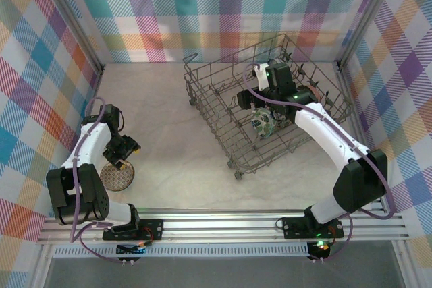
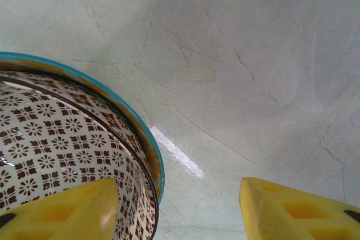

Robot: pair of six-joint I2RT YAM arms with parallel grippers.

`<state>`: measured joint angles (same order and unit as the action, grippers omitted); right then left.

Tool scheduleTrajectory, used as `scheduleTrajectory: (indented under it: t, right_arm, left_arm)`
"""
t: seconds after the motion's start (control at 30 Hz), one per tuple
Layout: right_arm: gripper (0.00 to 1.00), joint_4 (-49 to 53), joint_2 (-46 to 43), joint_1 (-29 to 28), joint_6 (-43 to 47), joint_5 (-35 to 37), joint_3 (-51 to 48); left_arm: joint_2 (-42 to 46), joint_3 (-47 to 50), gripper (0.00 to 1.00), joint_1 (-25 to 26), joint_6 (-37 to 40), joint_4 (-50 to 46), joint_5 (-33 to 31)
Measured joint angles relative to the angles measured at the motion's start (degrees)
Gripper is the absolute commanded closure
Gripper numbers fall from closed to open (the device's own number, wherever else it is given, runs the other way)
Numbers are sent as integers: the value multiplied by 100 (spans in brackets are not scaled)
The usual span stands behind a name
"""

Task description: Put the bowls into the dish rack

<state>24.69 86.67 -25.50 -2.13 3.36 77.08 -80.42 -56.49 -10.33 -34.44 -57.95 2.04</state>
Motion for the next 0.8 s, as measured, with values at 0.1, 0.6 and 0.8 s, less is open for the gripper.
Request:
scheduleTrajectory:
  t: [0.1,0.6,0.8]
  right_arm:
    - [1,-31,31,0,0,-7,0]
    - [1,-92,79,2,0,-42,-55]
    - [1,-136,79,2,0,-39,-105]
  left_arm:
    - [-33,2,49,0,76,0,-2]
    - [-90,181,66,0,267,-2,-7]
    - [-90,264,71,0,278,4,-20]
